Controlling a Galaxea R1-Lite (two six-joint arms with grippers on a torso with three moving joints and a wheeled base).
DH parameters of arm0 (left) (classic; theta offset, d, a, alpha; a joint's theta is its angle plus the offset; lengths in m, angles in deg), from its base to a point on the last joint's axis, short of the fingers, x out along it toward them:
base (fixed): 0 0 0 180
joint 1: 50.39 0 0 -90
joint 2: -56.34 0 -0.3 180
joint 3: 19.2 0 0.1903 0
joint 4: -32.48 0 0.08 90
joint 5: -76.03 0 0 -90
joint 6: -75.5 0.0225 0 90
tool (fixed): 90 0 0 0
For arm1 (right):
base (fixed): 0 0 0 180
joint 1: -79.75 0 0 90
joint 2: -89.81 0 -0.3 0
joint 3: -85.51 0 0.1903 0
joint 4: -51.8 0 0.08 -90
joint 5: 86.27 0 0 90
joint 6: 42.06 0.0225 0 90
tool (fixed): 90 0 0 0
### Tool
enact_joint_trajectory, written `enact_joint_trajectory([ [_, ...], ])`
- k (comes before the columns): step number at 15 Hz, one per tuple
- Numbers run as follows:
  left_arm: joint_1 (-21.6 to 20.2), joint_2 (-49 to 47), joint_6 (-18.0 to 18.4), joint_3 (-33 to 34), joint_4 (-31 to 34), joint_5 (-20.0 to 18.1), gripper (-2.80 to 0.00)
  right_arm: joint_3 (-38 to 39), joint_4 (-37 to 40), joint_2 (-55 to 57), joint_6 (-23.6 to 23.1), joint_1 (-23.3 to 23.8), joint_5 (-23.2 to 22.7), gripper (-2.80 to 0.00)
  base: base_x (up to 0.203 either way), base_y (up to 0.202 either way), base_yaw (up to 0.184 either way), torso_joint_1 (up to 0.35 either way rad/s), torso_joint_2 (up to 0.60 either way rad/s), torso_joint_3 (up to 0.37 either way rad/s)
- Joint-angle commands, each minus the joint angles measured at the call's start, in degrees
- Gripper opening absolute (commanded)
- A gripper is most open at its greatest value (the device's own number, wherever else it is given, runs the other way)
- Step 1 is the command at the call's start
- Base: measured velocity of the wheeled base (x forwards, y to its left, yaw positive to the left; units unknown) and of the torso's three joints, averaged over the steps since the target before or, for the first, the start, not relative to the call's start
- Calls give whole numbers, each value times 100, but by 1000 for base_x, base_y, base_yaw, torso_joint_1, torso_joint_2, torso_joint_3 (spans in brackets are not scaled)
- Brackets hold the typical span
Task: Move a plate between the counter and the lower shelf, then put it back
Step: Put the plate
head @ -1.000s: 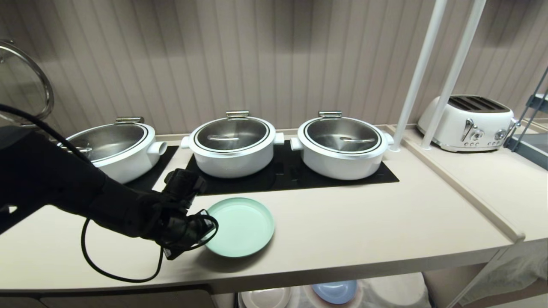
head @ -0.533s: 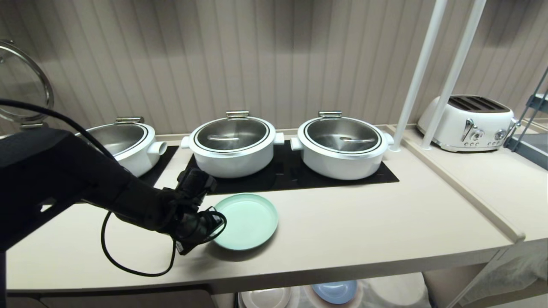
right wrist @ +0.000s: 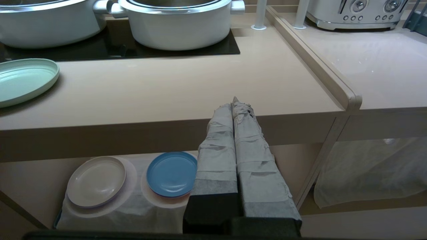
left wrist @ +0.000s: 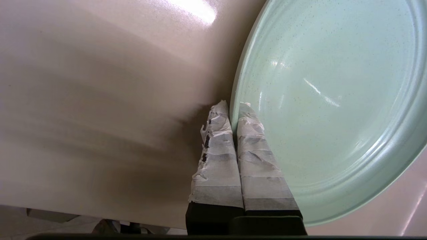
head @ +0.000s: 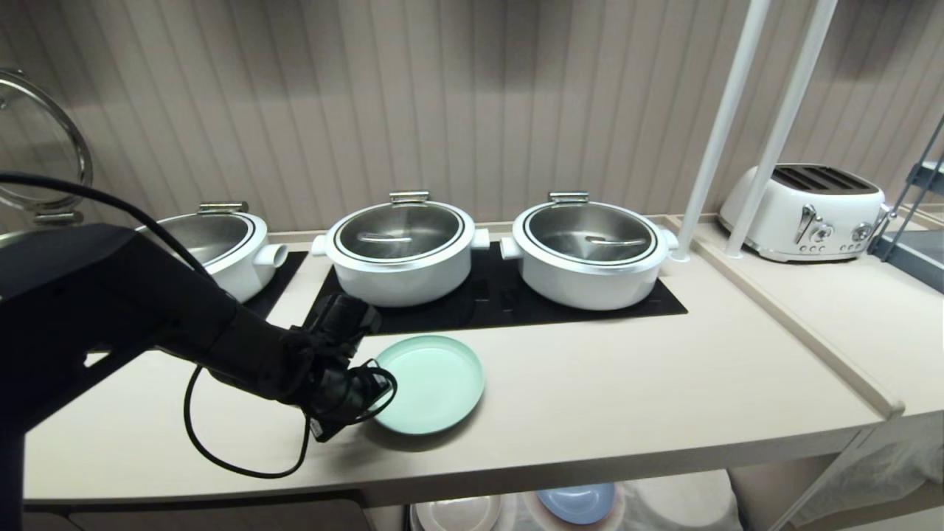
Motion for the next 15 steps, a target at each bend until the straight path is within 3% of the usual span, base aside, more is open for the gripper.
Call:
enact_joint_trajectory([
  [1, 0, 27, -29, 17, 4, -5, -280, 0, -2, 0, -1, 0, -1, -280, 0, 0, 0, 0, 0, 0],
  [2, -8, 33, -29, 17, 4, -13, 0, 0, -2, 0, -1, 0, -1, -280, 0, 0, 0, 0, 0, 0],
  [15, -160, 916, 125, 188, 4, -58, 0, 0, -2, 0, -1, 0, -1, -280, 0, 0, 0, 0, 0, 0],
])
